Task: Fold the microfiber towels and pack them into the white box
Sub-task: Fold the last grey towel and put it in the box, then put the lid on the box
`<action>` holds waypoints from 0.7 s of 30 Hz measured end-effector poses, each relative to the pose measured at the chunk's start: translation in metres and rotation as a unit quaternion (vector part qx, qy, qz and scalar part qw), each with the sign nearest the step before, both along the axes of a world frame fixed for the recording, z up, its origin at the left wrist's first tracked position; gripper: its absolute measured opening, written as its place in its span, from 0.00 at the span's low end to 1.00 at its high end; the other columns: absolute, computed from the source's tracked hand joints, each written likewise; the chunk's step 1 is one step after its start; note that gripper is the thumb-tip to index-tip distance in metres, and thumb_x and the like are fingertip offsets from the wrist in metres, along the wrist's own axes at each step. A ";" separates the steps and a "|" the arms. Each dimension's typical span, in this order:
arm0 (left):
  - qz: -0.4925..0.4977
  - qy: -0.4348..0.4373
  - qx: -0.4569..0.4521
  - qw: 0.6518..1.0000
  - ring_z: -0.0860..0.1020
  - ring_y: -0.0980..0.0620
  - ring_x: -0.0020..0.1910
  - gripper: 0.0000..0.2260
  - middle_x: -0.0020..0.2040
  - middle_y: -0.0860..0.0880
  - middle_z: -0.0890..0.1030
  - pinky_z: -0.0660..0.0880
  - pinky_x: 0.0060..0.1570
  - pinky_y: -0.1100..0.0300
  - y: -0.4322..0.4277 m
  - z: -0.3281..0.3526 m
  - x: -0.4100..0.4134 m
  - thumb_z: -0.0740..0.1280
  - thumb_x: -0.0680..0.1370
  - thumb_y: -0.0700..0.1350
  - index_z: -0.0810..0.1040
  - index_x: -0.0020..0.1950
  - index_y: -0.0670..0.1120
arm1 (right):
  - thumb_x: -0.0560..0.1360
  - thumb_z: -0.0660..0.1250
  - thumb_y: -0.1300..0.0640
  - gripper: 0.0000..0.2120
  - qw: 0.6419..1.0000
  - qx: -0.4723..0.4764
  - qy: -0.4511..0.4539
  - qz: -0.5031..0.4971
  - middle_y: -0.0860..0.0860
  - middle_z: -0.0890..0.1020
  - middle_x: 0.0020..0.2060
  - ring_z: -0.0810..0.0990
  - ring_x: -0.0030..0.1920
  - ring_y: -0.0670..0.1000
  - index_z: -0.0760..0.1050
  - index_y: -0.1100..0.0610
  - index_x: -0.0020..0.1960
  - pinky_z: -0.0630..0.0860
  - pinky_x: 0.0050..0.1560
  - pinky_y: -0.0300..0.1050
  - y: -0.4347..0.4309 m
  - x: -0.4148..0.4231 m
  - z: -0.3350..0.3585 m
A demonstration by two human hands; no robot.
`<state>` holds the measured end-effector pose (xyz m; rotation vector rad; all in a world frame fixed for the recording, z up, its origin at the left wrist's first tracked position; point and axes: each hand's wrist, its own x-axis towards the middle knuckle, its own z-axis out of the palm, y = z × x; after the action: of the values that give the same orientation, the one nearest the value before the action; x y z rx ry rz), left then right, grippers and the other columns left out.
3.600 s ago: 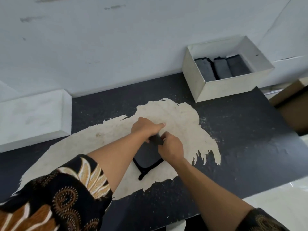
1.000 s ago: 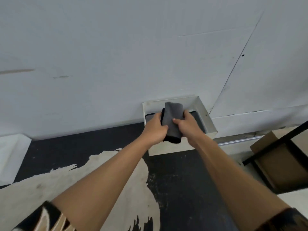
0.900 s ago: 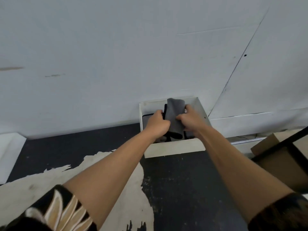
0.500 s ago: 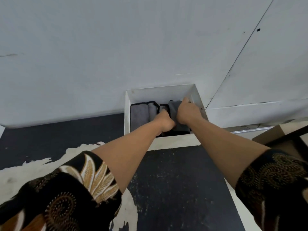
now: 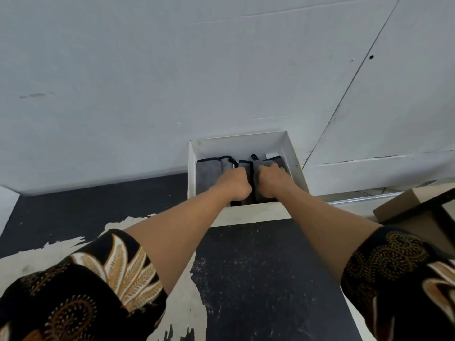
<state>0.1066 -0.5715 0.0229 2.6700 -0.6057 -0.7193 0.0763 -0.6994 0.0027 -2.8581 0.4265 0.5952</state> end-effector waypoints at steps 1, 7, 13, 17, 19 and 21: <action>-0.009 -0.019 -0.004 1.000 0.77 0.45 0.52 0.13 0.59 0.43 0.77 0.76 0.51 0.50 0.008 0.003 -0.001 0.62 0.78 0.41 0.74 0.62 0.43 | 0.79 0.60 0.55 0.21 1.000 0.008 -0.001 -0.003 0.64 0.67 0.67 0.70 0.65 0.65 0.66 0.59 0.70 0.70 0.61 0.55 0.002 -0.001 0.003; -0.018 -0.146 -0.026 0.989 0.74 0.43 0.59 0.14 0.61 0.45 0.75 0.73 0.53 0.51 0.075 0.025 -0.012 0.64 0.79 0.48 0.75 0.63 0.44 | 0.80 0.61 0.51 0.17 0.989 0.048 -0.128 -0.061 0.62 0.70 0.64 0.68 0.65 0.64 0.69 0.58 0.65 0.72 0.61 0.58 0.044 -0.007 0.033; 0.082 -0.212 0.013 0.974 0.71 0.44 0.64 0.20 0.65 0.46 0.73 0.68 0.62 0.48 0.183 0.038 -0.026 0.64 0.79 0.56 0.71 0.68 0.48 | 0.79 0.63 0.47 0.22 0.970 0.047 -0.239 0.004 0.59 0.71 0.63 0.70 0.63 0.62 0.68 0.57 0.68 0.71 0.58 0.56 0.153 -0.012 0.054; 0.154 -0.198 0.051 0.967 0.68 0.43 0.68 0.23 0.69 0.47 0.71 0.65 0.65 0.46 0.284 0.039 -0.029 0.63 0.79 0.57 0.69 0.71 0.49 | 0.78 0.65 0.46 0.23 0.961 0.085 -0.259 0.036 0.57 0.71 0.64 0.69 0.64 0.60 0.68 0.56 0.68 0.70 0.60 0.55 0.246 -0.008 0.057; 0.185 -0.194 0.069 0.961 0.69 0.43 0.68 0.24 0.69 0.46 0.70 0.65 0.66 0.45 0.340 0.039 -0.027 0.63 0.79 0.58 0.68 0.72 0.49 | 0.78 0.66 0.46 0.23 0.961 0.097 -0.255 0.054 0.56 0.71 0.64 0.70 0.64 0.59 0.67 0.55 0.68 0.71 0.61 0.53 0.296 -0.005 0.055; 0.212 -0.189 0.090 0.955 0.68 0.42 0.68 0.25 0.70 0.46 0.70 0.64 0.67 0.45 0.390 0.036 -0.023 0.62 0.79 0.58 0.67 0.73 0.48 | 0.78 0.66 0.45 0.24 0.964 0.106 -0.238 0.060 0.55 0.70 0.66 0.69 0.65 0.58 0.66 0.54 0.69 0.71 0.62 0.53 0.342 -0.001 0.051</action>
<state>0.0840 -0.1814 0.0588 2.9836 -0.0333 -0.1481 0.0751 -0.3577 0.0541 -2.7033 0.1022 -0.0410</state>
